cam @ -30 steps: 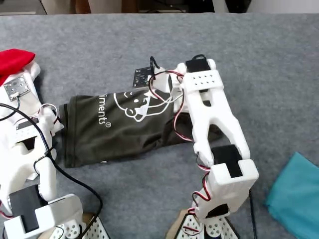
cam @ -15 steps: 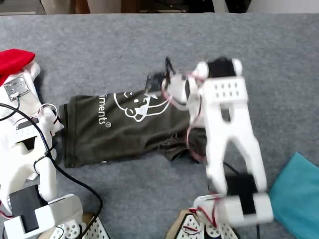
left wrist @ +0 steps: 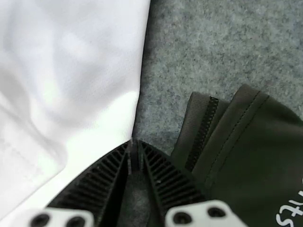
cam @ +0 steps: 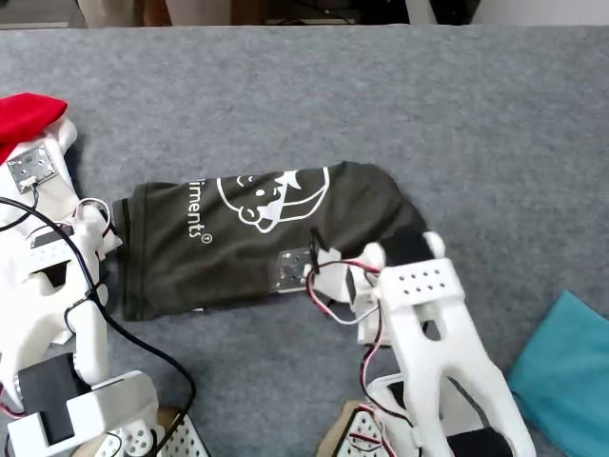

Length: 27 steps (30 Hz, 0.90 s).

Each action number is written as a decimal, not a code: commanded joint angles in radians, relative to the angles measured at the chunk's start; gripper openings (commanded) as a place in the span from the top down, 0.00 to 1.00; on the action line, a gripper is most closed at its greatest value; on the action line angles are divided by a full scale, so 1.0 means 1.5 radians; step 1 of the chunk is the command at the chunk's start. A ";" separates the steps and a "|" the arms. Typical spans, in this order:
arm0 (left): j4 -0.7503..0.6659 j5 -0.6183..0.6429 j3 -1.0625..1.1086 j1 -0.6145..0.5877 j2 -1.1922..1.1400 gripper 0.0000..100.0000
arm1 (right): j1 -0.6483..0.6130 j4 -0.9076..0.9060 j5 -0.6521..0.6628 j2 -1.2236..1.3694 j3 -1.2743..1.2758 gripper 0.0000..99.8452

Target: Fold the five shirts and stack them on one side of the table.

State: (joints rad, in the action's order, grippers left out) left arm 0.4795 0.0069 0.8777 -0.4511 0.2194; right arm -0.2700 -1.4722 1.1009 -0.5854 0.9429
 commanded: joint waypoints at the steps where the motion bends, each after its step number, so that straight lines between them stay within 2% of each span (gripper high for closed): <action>1: 0.005 -0.004 -0.030 0.001 0.004 0.98 | -0.022 0.045 -0.017 0.036 0.003 0.99; 9: 0.005 -0.004 -0.030 0.001 0.004 0.98 | -0.020 0.204 -0.029 0.182 -0.010 0.99; 16: 0.005 -0.004 -0.030 0.001 0.004 0.98 | 0.041 0.207 -0.013 0.264 -0.130 0.99; 27: 0.005 -0.004 -0.030 0.001 0.004 0.98 | 0.049 0.205 -0.007 0.435 -0.376 0.99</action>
State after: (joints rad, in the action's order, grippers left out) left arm 0.4795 0.0069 0.8777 -0.4511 0.2194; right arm -0.2117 -1.1669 1.0810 0.0038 0.5071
